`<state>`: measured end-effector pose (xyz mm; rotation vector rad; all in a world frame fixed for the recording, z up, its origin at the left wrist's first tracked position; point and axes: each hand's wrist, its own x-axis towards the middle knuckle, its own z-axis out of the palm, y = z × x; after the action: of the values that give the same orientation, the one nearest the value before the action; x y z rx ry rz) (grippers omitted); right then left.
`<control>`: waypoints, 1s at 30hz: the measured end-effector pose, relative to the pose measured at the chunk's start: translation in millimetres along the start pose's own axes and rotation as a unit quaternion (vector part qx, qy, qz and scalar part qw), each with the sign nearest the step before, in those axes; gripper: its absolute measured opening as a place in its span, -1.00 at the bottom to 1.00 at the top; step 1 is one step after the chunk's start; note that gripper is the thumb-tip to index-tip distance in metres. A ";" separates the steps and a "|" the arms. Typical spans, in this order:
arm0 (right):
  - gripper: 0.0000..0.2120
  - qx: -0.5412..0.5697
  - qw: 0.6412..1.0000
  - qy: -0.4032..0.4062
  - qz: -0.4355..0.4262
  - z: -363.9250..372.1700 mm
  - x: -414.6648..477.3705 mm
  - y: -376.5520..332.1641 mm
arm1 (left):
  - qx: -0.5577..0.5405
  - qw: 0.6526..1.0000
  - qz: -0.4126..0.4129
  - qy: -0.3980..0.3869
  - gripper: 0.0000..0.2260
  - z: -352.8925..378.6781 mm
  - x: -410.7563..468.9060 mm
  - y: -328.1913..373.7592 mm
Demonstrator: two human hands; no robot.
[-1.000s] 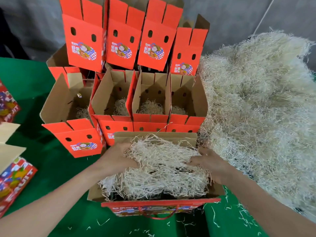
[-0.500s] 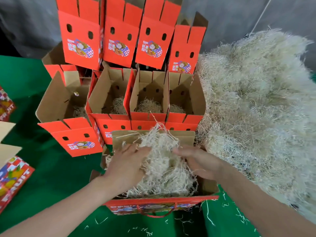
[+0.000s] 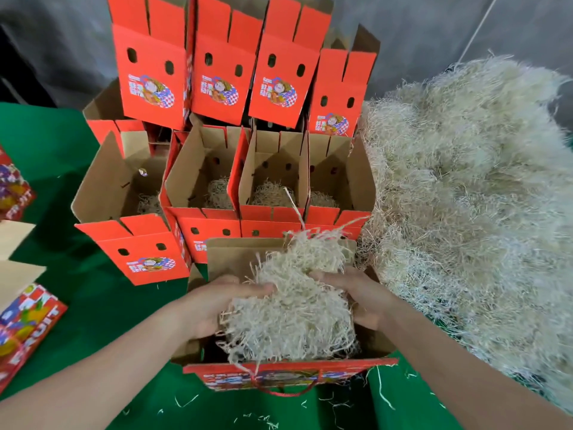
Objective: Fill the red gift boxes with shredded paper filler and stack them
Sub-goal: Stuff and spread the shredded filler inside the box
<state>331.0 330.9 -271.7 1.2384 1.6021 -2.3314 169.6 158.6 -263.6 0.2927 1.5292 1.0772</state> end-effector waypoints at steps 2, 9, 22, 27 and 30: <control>-0.06 -0.016 1.000 0.005 -0.001 -6.5 -4.9 -1.3 | -0.010 0.997 0.031 0.065 0.06 -3.1 0.5 3.9; -0.02 -0.071 0.997 0.010 -0.013 -2.8 -0.6 3.0 | -0.024 1.000 0.009 0.016 -0.03 -2.9 4.8 12.7; -0.03 -0.027 0.999 -0.030 -0.017 9.3 -7.0 0.8 | 0.155 0.986 0.023 -0.061 -0.46 11.5 9.6 8.0; 0.22 -0.090 0.996 0.018 -0.004 1.3 -20.0 -5.8 | 0.151 0.976 0.112 0.106 -0.71 10.3 18.3 8.1; 0.08 -0.095 0.994 0.049 -0.008 -19.8 -29.5 -9.1 | 0.117 0.978 0.112 0.128 -0.57 -15.7 19.4 7.8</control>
<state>358.3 339.9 -248.8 1.3198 1.8204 -2.0979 147.3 169.3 -272.1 0.5144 1.8938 1.1446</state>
